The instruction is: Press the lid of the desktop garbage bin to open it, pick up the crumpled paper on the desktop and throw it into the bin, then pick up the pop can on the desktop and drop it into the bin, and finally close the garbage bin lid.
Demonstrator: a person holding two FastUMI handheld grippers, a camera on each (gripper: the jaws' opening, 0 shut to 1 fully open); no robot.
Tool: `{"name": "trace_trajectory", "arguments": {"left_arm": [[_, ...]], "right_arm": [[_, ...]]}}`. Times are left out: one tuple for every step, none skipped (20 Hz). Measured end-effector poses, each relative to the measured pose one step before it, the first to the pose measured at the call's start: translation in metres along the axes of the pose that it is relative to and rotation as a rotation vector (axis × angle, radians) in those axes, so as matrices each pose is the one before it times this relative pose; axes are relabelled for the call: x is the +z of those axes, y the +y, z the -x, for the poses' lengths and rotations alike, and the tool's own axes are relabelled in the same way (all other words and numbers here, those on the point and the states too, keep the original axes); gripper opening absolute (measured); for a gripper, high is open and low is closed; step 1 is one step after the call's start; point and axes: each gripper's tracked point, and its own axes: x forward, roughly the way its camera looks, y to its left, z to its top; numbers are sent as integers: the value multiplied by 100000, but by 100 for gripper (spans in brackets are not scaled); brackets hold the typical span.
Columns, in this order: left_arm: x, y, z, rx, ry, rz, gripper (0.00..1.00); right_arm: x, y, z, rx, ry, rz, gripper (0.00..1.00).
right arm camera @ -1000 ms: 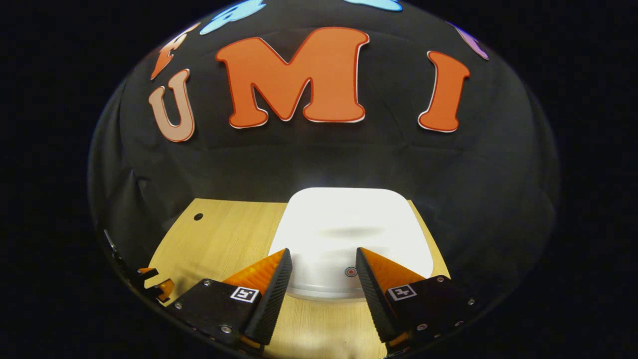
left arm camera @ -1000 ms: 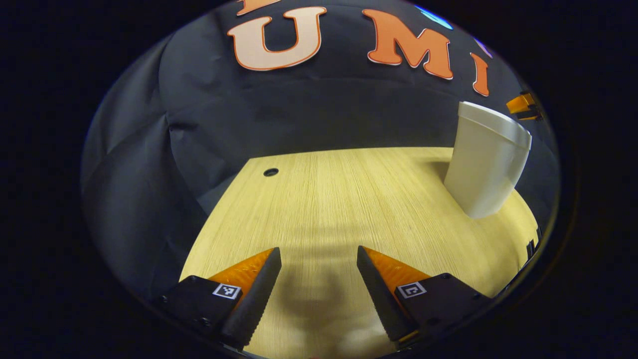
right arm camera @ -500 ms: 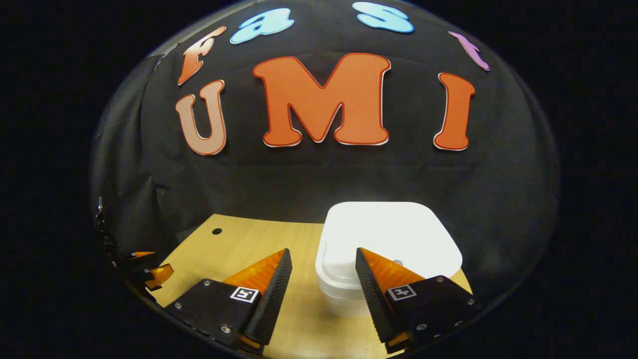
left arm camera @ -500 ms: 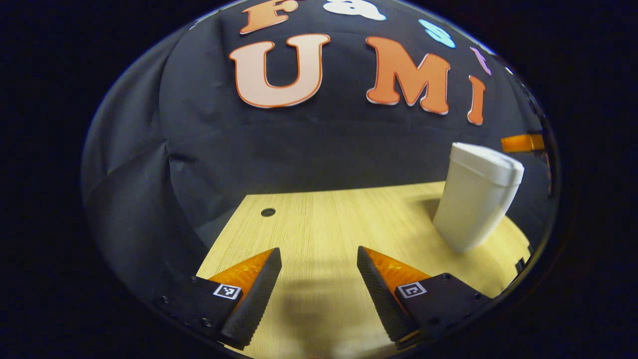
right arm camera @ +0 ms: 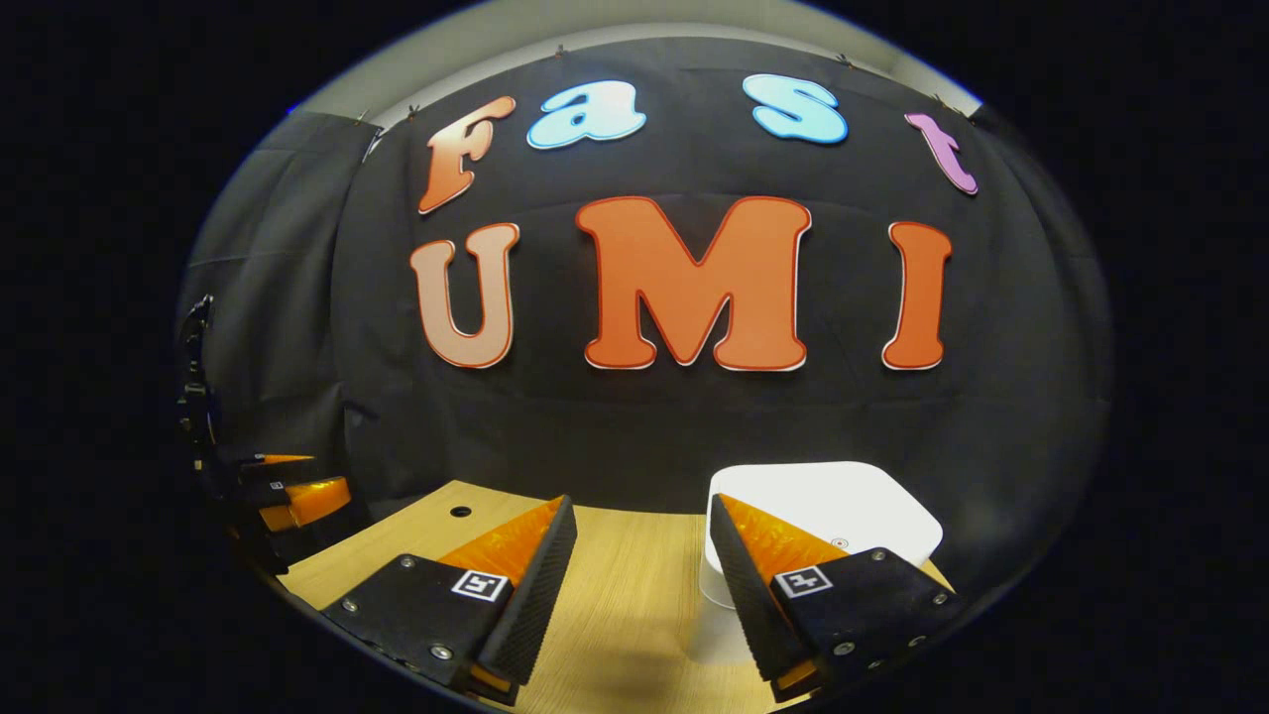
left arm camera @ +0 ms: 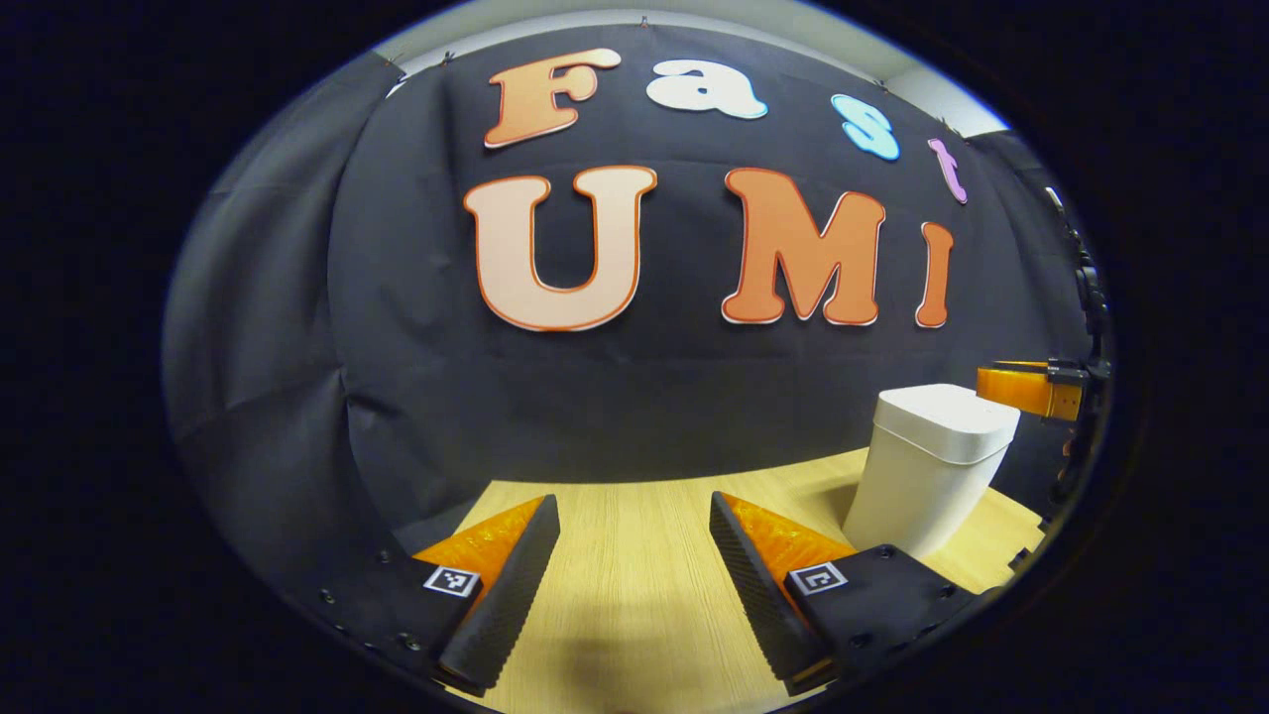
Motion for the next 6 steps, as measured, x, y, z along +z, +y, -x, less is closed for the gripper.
{"name": "trace_trajectory", "arguments": {"left_arm": [[428,0,-15,325,-1334,-407,98],[280,-42,385,240,-1422,131,97],[420,-58,53,160,-1461,218,97],[346,-133,71,64,-1048,26,97],[-42,-119,97,-63,11,-617,97],[238,-76,247,-43,-445,-166,97]], "right_arm": [[-207,497,344,573,-522,731,83],[-259,462,200,98,-452,617,85],[-325,443,169,370,-392,246,86],[-324,399,118,292,59,-76,88],[-428,416,83,780,642,-284,89],[-668,597,39,1724,1665,-161,89]]}}
